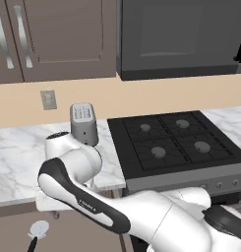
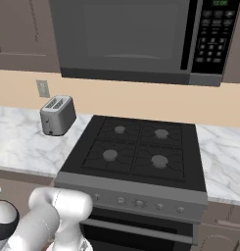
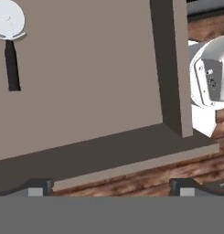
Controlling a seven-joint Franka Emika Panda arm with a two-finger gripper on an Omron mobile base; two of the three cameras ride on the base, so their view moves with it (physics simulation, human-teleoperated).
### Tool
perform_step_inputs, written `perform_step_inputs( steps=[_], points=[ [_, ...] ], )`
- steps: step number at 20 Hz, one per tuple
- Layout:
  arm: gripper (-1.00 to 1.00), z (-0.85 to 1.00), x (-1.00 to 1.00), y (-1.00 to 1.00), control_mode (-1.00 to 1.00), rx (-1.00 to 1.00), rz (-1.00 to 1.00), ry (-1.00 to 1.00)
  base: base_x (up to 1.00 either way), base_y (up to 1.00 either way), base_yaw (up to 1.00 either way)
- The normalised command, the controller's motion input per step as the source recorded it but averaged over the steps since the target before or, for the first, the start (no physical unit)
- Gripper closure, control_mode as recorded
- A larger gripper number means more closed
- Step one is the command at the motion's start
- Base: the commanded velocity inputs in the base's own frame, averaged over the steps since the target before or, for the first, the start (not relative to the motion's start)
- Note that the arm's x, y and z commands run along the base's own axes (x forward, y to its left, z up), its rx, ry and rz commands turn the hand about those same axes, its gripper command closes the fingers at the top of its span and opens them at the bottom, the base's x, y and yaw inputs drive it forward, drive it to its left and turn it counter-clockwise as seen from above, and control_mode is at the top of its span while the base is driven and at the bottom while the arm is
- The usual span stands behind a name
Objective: Take the pizza cutter from the drawer on the left and place it on the dining counter for cutting.
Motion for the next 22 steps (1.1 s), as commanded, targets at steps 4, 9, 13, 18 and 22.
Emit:
perform_step_inputs(
  steps=[4,9,13,18,22],
  points=[
    [-1.0,-0.64,0.06,0.65,-1.0,-0.01,0.17,0.0,0.0,0.0,0.0],
    [-1.0,-0.5,0.24,0.07,-1.0,0.01,0.05,-0.01,0.0,0.0,0.0],
    [-1.0,-0.62,0.28,0.0,-1.0,0.0,0.0,-0.1,0.0,0.0,0.0],
    [-1.0,-0.62,0.19,0.0,-1.0,0.03,0.0,-0.15,0.0,0.0,0.0],
    [-1.0,-0.43,0.16,0.03,-1.0,0.17,0.0,-0.1,0.0,0.0,0.0]
  ],
)
